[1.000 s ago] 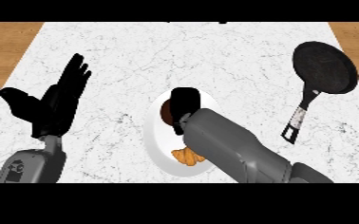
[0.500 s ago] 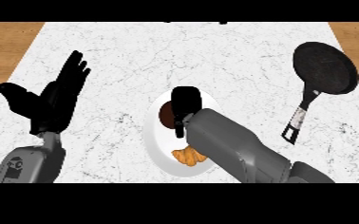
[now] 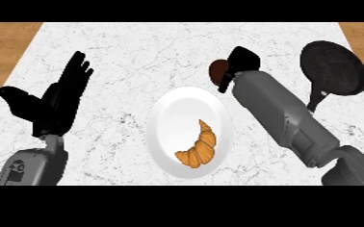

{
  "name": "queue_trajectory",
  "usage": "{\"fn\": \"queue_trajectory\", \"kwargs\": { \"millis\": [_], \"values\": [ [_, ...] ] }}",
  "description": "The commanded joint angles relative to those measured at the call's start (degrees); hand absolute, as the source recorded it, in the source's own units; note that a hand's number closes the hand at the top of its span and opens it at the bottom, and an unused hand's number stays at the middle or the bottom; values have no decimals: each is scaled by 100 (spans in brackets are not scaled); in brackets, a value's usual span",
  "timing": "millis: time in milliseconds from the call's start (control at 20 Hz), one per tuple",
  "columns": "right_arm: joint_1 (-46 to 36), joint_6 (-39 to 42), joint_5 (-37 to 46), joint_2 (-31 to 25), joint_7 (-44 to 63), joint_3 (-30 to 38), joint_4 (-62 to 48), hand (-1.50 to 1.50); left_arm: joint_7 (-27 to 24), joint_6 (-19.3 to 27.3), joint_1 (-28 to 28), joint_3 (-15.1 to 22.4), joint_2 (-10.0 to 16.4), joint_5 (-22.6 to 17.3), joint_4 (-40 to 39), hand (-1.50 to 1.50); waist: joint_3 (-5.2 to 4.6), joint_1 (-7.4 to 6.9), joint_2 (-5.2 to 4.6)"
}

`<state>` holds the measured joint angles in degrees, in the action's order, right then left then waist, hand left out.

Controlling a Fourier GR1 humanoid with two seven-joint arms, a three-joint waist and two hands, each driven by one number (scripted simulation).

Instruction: Pick the cupcake from the plate and place it in the pan

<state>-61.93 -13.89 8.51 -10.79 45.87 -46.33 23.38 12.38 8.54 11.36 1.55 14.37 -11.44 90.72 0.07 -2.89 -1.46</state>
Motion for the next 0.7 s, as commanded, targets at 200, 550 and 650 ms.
{"fn": "queue_trajectory", "kwargs": {
  "millis": [200,550,650],
  "values": [
    [-911,-971,1069,-311,615,-504,-1321,150,42,-22,65,20,-9,44,-44,0,-9,-52,35],
    [-2191,-754,1582,-56,1286,-719,-1820,150,89,127,52,95,-153,182,-18,0,-9,23,80],
    [-2170,-765,1542,-242,1006,-578,-1903,150,48,-89,102,-209,58,-28,-100,0,-9,68,82]
  ]
}}
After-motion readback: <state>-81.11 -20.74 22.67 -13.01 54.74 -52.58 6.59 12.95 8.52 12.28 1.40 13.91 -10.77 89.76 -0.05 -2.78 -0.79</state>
